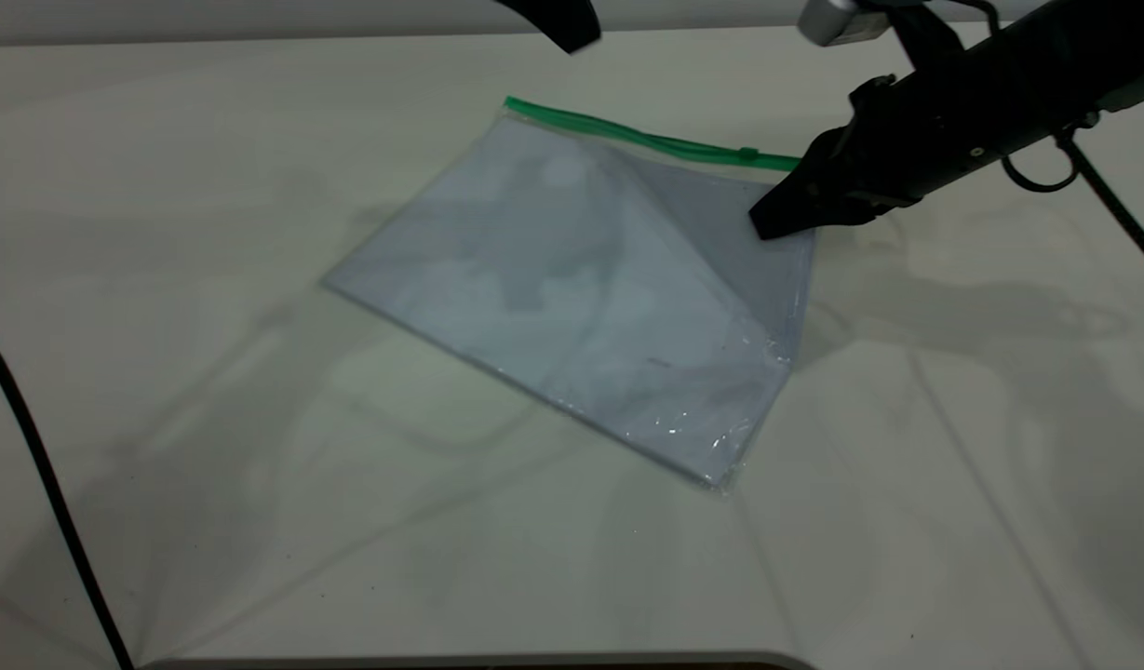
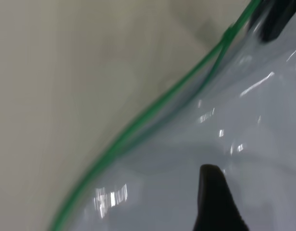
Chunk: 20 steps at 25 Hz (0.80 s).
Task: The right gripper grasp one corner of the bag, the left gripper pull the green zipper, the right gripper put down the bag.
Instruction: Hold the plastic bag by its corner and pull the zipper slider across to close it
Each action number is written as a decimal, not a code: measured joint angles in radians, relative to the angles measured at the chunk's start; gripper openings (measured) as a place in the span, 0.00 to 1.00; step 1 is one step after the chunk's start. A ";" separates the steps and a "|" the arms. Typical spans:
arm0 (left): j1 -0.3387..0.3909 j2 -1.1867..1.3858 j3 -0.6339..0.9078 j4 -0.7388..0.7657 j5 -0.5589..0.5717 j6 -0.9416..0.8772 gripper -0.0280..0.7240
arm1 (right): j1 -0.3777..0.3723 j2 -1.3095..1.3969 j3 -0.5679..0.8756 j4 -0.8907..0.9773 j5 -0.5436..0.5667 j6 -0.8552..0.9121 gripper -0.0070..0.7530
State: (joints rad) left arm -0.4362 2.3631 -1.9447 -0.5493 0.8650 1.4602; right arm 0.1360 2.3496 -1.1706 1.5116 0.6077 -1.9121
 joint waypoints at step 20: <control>-0.055 0.096 -0.003 -0.170 0.003 0.242 0.70 | 0.074 -0.155 0.003 -0.145 0.030 0.104 0.06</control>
State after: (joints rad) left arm -0.4907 2.4595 -1.9482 -0.7195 0.8682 1.7017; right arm 0.2097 2.1946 -1.1676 1.3671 0.6377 -1.8079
